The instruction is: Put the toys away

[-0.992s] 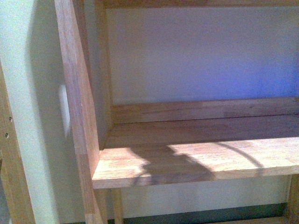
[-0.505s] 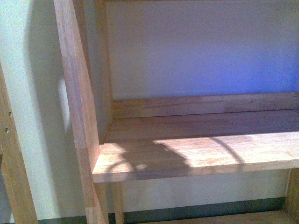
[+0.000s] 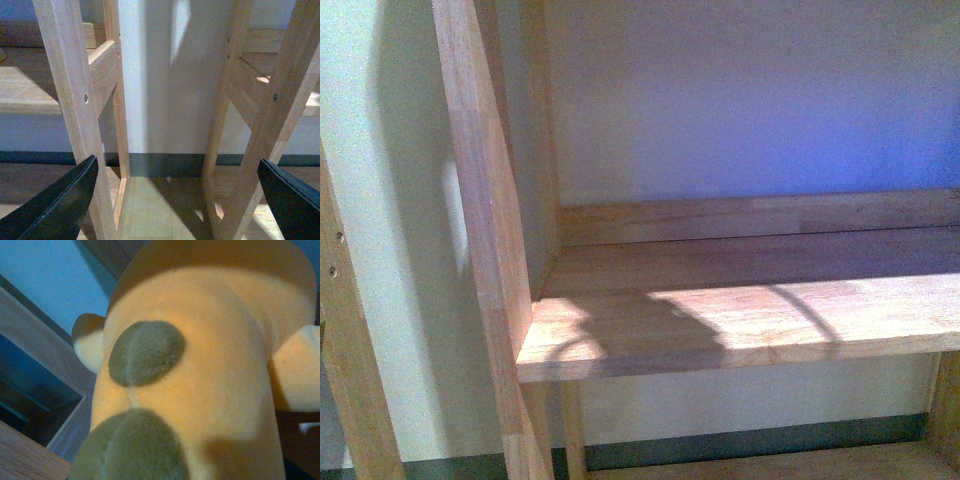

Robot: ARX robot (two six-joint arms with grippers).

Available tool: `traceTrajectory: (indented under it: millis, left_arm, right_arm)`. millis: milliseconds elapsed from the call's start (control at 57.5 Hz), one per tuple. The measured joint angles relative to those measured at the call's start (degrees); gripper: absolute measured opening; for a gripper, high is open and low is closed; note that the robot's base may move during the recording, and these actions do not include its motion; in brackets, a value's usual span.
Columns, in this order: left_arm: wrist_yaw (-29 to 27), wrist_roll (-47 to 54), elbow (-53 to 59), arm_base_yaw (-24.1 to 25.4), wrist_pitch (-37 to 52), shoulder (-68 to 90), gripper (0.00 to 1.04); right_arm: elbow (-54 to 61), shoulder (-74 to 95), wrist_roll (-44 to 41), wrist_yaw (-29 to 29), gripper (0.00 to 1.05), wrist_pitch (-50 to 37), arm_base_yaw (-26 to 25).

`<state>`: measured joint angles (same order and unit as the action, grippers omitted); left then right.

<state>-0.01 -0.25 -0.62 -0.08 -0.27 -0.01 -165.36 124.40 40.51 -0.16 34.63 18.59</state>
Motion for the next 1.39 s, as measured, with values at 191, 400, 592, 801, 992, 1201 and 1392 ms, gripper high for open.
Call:
traceTrajectory:
  millis: [191, 400, 592, 801, 992, 1201, 1392]
  left_arm:
    - [0.0, 0.0, 0.0, 0.0, 0.0, 0.0, 0.99]
    - [0.0, 0.0, 0.0, 0.0, 0.0, 0.0, 0.99]
    - [0.0, 0.0, 0.0, 0.0, 0.0, 0.0, 0.99]
    - [0.0, 0.0, 0.0, 0.0, 0.0, 0.0, 0.99]
    - [0.0, 0.0, 0.0, 0.0, 0.0, 0.0, 0.99]
    - [0.0, 0.0, 0.0, 0.0, 0.0, 0.0, 0.99]
    - [0.0, 0.0, 0.0, 0.0, 0.0, 0.0, 0.99]
  right_arm:
    - [-0.2, 0.0, -4.0, 4.4, 0.68, -0.2, 1.1]
    - [-0.2, -0.3, -8.9, 9.6, 0.94, -1.7, 1.4]
    - [2.3, -3.4, -13.3, 15.8, 1.04, -5.8, 0.9]
    - [18.9, -15.2, -16.0, 16.9, 1.04, -16.1, 0.5]
    - [34.4, -24.7, -21.2, 18.6, 1.04, -26.1, 1.5]
    - [50.7, -33.6, -28.9, 18.8, 1.04, -36.2, 3.7]
    - [66.8, -44.8, -35.4, 16.9, 1.04, -44.1, 6.0]
